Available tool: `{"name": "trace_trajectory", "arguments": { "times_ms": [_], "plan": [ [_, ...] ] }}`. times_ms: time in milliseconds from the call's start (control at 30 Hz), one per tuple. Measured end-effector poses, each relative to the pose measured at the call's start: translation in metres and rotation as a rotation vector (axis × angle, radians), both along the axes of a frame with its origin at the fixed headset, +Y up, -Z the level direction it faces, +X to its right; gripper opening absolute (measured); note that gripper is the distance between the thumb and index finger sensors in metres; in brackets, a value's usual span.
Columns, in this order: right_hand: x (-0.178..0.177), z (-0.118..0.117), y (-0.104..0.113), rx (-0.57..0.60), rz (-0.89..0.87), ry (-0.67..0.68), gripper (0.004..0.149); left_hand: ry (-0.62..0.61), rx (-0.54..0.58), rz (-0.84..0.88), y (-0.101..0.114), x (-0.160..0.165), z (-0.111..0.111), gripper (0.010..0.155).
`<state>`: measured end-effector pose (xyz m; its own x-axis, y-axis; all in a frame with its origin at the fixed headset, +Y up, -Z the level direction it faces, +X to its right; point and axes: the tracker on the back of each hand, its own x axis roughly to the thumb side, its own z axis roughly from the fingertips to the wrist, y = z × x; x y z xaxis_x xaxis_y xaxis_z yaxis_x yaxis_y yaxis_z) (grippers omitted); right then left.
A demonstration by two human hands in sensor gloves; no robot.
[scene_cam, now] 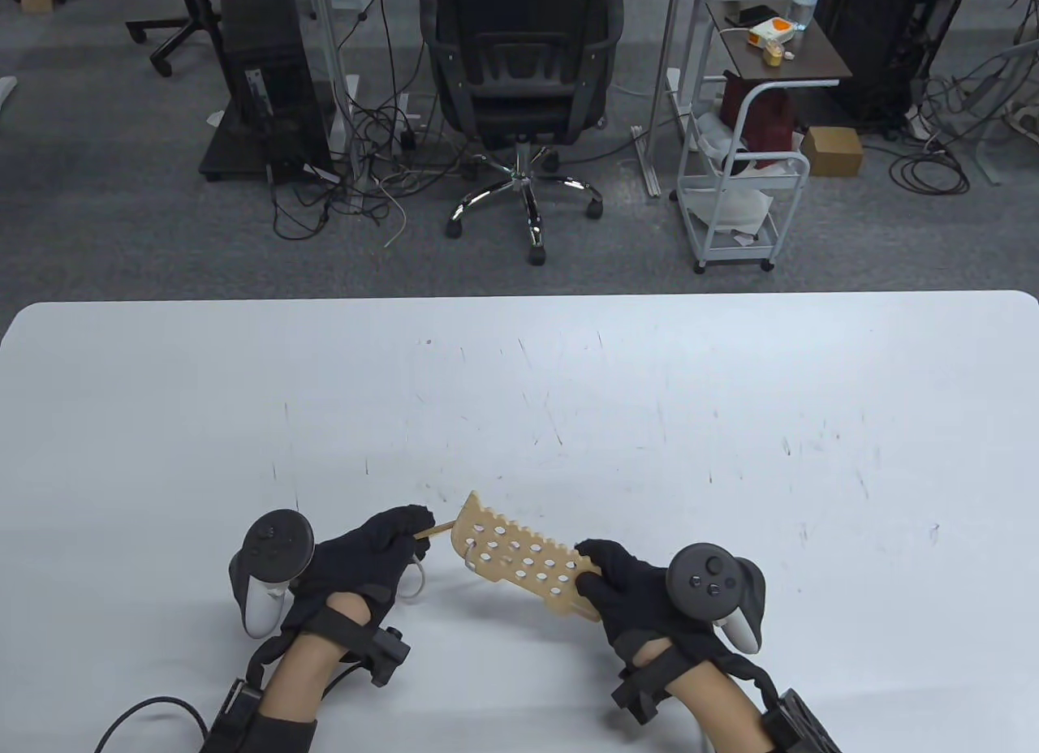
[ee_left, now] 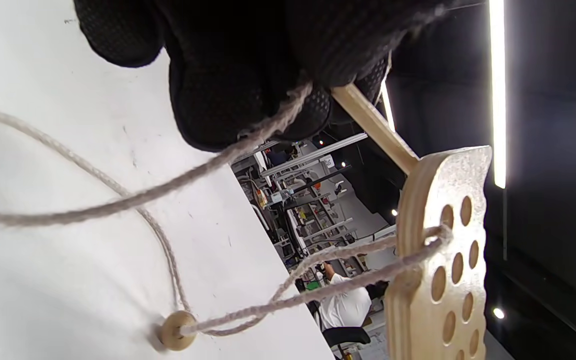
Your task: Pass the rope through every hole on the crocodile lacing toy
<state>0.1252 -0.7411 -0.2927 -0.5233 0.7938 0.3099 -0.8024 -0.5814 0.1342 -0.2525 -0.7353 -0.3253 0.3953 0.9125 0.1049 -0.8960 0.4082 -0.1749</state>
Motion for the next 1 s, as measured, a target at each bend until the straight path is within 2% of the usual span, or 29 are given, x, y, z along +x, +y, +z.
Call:
{"name": "trace_trajectory", "arguments": {
  "times_ms": [433,767,1000],
  "plan": [
    [-0.008,0.002,0.000,-0.005,-0.023,0.090,0.047,-0.094,-0.106,0.120,-0.009,0.007,-0.001,0.047],
    [-0.011,0.003,0.000,0.004,-0.017,0.120,0.047,-0.114,-0.054,0.091,-0.004,0.010,0.000,0.045],
    [-0.011,0.003,0.000,0.007,-0.008,0.113,0.047,-0.231,-0.104,0.211,-0.006,0.020,0.002,0.047]
  ]
}}
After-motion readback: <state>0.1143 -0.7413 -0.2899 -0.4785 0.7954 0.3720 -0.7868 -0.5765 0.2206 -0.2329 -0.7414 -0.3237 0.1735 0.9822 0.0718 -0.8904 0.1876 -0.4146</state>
